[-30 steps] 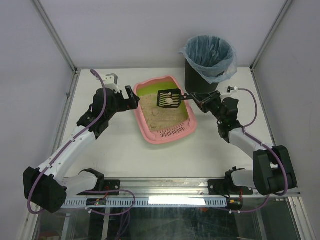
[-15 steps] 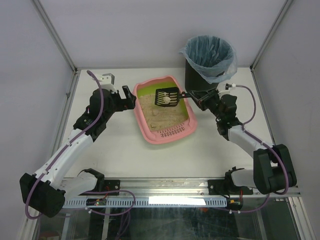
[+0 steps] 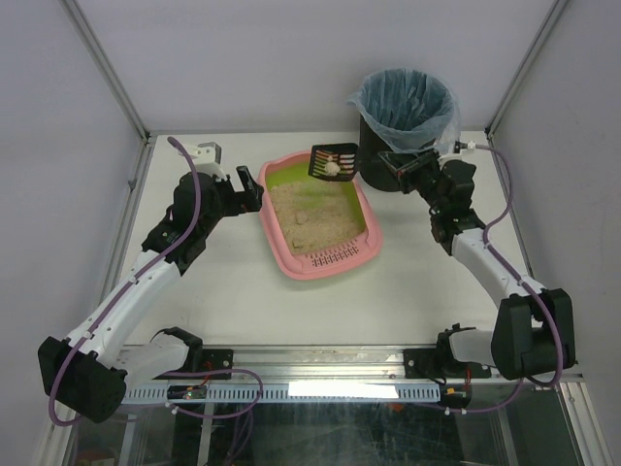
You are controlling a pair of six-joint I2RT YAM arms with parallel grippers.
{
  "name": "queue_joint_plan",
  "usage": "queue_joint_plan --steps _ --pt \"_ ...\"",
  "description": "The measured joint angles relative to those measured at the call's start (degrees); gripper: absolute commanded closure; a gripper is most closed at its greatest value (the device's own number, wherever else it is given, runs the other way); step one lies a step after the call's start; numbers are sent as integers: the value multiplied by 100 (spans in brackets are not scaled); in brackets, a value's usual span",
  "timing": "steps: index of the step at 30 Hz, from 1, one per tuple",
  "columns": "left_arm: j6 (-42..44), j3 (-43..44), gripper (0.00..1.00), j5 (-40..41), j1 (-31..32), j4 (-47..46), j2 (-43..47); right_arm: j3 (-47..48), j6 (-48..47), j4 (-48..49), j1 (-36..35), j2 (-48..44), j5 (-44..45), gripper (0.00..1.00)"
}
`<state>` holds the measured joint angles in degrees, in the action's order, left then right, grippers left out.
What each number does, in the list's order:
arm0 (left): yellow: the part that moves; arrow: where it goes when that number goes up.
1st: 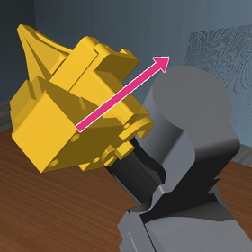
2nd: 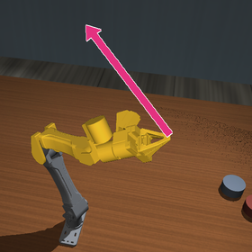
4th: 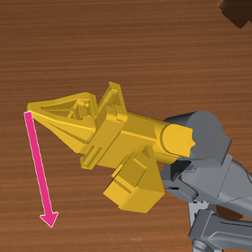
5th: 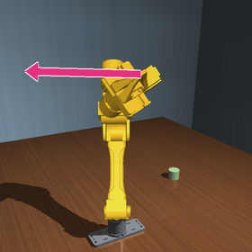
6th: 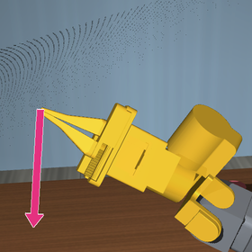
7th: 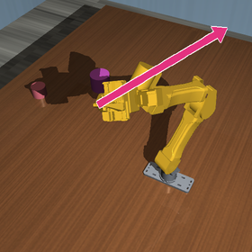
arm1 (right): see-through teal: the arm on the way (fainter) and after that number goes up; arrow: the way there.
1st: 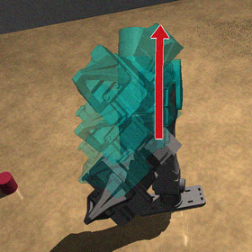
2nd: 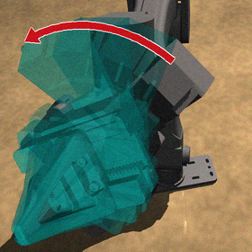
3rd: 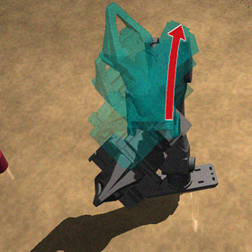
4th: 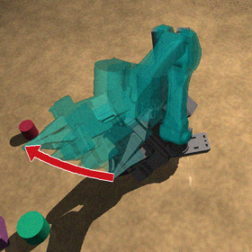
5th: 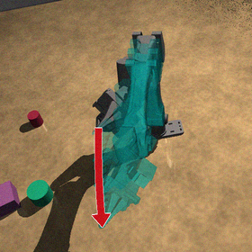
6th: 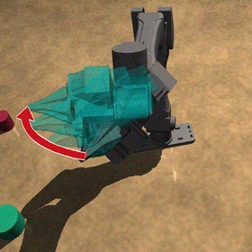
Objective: Clean the litter box
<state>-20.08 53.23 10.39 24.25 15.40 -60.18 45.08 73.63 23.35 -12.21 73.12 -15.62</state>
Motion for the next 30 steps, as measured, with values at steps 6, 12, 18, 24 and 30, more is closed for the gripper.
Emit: queue_joint_plan --steps 6,12,18,24,30 --pt "0 0 1 0 0 0 28 1005 111 -627 190 -2 358 100" --pt "0 0 1 2 0 0 79 1967 127 -1058 391 50 988 100" --pt "0 0 1 0 0 0 111 2577 -20 -1091 780 437 1661 100" --pt "0 0 1 -2 0 2 118 2796 -874 -990 1080 968 2090 100" --pt "0 0 1 -4 0 4 118 2874 -2363 -323 1346 1458 1838 100"
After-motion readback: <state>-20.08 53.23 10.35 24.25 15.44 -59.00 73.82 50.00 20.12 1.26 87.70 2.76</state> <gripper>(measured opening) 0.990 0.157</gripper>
